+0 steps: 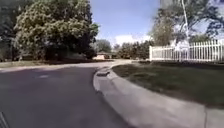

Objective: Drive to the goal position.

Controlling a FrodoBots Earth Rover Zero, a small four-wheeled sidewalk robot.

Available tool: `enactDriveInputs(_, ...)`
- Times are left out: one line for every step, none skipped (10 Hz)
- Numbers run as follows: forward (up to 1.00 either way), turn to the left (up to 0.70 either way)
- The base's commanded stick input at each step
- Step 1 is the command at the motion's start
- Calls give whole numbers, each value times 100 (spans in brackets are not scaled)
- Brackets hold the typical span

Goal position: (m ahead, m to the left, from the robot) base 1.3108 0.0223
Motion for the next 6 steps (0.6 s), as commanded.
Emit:
enactDriveInputs(70, 5)
enactDriveInputs(70, 8)
enactDriveInputs(70, 11)
enactDriveInputs(70, 15)
enactDriveInputs(70, 18)
enactDriveInputs(70, 21)
